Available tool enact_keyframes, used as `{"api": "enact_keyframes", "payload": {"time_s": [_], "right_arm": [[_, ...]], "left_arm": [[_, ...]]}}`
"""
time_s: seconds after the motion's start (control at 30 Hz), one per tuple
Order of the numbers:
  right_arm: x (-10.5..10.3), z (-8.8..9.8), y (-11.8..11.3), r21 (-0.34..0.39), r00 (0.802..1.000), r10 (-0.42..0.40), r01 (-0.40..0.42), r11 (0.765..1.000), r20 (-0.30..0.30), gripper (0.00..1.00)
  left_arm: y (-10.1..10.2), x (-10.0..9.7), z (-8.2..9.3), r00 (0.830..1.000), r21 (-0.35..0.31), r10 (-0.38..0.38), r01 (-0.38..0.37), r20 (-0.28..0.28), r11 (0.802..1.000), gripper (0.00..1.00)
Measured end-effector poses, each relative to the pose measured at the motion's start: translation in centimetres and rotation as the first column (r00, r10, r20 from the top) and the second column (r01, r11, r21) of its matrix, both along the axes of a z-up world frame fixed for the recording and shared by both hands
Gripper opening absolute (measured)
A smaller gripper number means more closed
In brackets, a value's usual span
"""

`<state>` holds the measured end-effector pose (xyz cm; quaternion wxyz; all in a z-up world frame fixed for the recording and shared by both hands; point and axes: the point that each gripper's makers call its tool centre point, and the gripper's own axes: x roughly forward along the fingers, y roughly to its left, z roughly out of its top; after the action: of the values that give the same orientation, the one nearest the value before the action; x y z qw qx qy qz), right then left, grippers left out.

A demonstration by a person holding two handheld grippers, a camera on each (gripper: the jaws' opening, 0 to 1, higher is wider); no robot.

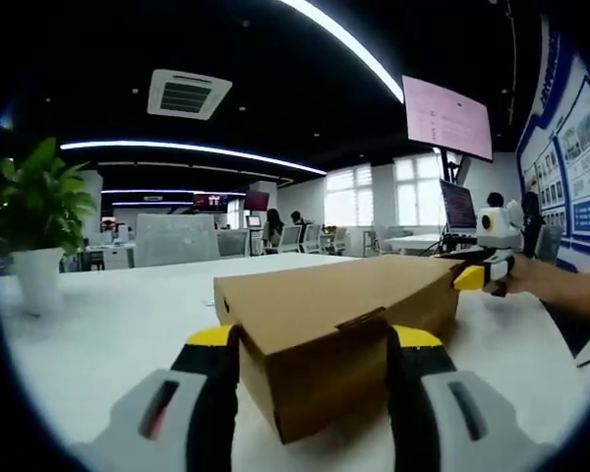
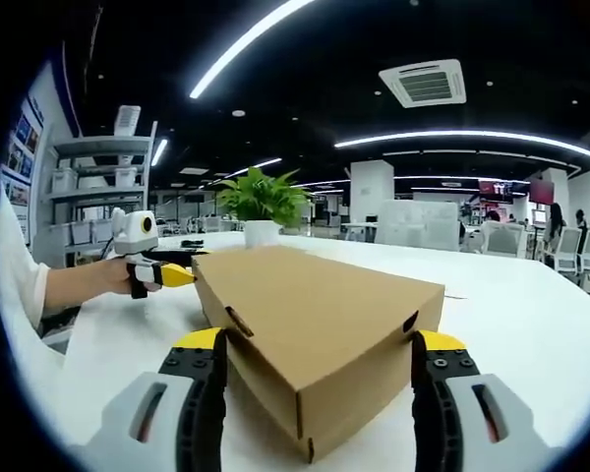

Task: Operate the shoe box by opening the lid, removing the specified soft item, and placing it in the target area until the item is outside and the box remains undamaged.

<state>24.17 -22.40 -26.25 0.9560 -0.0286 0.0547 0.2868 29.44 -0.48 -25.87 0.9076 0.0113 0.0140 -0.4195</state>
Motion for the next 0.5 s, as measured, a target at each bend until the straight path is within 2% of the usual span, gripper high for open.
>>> {"api": "enact_keyframes", "payload": {"time_s": [0.5], "right_arm": [[-0.6, -0.1, 0.1, 0.0, 1.0, 0.027, -0.027, 1.0, -0.004, 0.76]], "left_arm": [[-0.5, -2.4, 0.1, 0.999, 0.006, 0.05, -0.05, -0.001, 0.999, 0.61]]}}
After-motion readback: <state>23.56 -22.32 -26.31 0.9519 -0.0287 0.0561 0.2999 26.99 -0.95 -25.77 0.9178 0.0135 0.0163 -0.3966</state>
